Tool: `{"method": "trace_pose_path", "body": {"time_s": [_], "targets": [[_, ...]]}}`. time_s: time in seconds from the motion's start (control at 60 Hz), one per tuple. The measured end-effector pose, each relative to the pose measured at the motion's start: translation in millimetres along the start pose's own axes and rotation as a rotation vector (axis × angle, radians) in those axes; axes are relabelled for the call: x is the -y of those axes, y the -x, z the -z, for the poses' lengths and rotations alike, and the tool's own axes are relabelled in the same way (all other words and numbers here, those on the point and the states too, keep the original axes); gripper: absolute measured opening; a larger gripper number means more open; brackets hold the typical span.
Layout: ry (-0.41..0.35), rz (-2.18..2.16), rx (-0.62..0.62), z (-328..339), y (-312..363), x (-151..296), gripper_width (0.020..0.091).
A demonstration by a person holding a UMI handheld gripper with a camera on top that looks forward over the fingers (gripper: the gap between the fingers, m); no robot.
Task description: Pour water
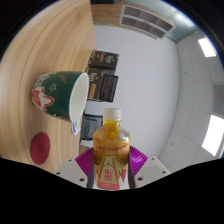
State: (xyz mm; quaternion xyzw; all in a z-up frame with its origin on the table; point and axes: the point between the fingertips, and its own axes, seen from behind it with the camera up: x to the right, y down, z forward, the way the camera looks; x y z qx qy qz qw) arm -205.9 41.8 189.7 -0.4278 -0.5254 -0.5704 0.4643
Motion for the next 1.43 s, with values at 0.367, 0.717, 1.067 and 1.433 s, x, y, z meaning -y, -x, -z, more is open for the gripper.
{"method": "trace_pose_path", "body": {"time_s": [0.367,0.717,1.067,1.433], "targets": [[0.121,-1.612,0.289,2.1,71.1,-5.7,0.0476],[0.090,-1.772,0.243,8.6,106.4,-9.0,0.0496],[0.111,-1.658,0.342,64.8,84.2,-23.8,0.0847],[-0.001,-1.858,0.378,244.5,35.6,-72.1,0.0841]]}}
